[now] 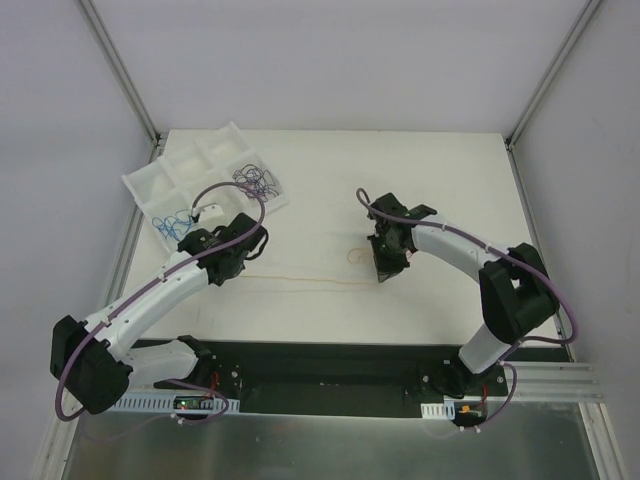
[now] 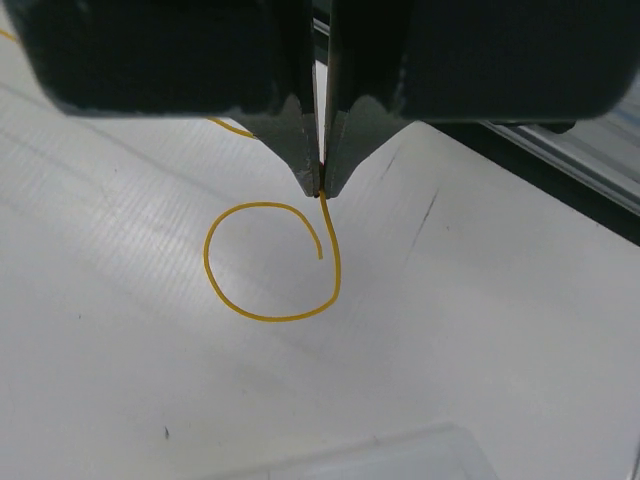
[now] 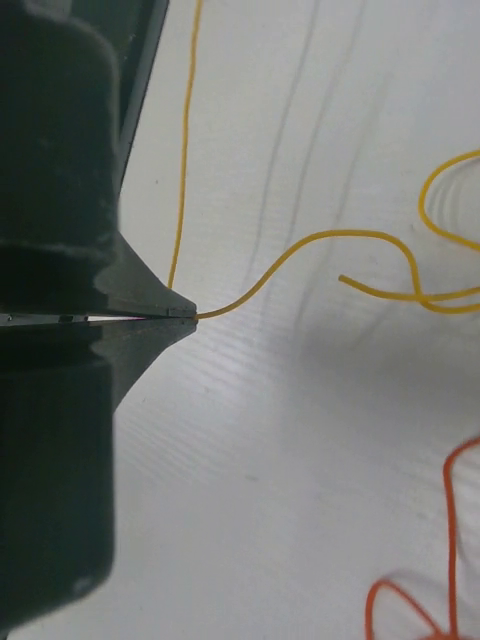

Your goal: Untangle the cables

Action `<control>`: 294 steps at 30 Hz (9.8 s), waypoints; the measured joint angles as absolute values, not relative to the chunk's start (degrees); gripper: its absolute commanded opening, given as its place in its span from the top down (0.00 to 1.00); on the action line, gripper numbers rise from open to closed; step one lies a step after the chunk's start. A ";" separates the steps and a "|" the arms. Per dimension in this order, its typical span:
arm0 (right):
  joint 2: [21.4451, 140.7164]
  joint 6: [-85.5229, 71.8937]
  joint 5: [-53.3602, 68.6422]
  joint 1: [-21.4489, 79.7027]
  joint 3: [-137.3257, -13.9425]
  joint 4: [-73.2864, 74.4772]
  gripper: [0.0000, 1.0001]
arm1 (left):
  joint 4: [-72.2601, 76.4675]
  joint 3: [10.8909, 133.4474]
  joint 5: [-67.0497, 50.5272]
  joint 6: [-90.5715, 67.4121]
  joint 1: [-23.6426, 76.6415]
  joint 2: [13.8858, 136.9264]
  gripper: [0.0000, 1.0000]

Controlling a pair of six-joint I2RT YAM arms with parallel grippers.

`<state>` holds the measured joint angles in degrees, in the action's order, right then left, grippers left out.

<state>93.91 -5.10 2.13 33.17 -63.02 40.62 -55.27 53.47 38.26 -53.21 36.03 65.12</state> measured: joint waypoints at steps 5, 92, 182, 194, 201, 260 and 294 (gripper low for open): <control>93.58 -2.02 11.38 35.73 -63.02 37.87 1.00 | -48.21 53.82 34.76 -43.77 34.74 65.10 1.00; 82.98 -5.28 29.08 14.85 -51.86 35.73 0.71 | -39.42 118.48 11.09 -13.65 20.53 98.96 1.00; 103.04 -6.11 20.69 30.06 -79.24 44.93 0.59 | -20.40 63.37 -15.31 -26.48 31.64 75.46 0.26; 90.70 -7.92 25.36 21.67 -63.68 41.17 0.37 | -23.24 67.37 -17.54 -30.33 43.99 95.31 0.19; 79.00 -8.43 23.46 14.85 -57.80 41.17 0.38 | -28.80 83.66 -16.16 -26.09 48.45 109.58 0.29; 82.43 -7.94 21.82 12.45 -58.67 43.29 0.41 | -31.16 125.23 -11.99 -24.34 -12.16 126.41 0.81; 75.40 -2.90 18.98 19.53 -63.64 44.56 0.18 | -12.16 46.57 -11.44 -31.53 29.34 59.31 0.31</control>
<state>75.40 -2.90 18.98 19.53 -63.64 44.56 -12.16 46.57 -11.44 -31.53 29.34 59.31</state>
